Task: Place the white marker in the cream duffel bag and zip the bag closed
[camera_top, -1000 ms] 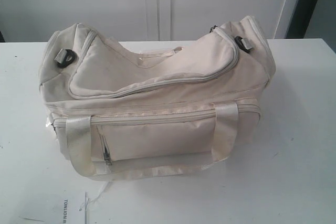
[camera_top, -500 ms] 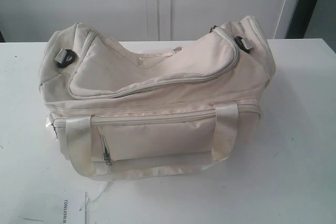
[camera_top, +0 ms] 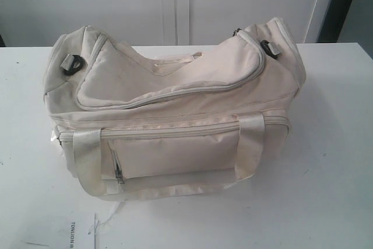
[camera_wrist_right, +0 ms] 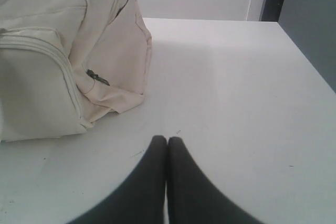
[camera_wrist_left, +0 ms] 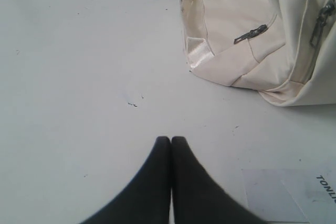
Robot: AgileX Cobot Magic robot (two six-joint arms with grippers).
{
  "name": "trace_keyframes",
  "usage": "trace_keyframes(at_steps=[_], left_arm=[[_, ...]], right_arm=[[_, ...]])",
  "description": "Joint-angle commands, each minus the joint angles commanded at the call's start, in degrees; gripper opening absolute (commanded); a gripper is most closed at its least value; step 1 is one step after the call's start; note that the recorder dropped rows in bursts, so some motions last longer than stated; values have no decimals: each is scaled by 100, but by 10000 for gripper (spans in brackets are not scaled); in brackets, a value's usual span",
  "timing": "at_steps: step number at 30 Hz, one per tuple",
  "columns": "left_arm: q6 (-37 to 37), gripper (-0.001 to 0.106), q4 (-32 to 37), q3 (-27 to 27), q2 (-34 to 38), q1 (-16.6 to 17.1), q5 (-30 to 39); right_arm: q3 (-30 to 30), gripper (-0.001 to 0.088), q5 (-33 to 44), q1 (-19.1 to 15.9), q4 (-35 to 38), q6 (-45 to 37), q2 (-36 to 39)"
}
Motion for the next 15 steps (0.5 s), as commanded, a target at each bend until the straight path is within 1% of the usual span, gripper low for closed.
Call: trace_keyframes(at_steps=[15], left_arm=[[0, 0, 0, 0, 0, 0, 0]], right_arm=[[0, 0, 75, 0, 0, 0, 0]])
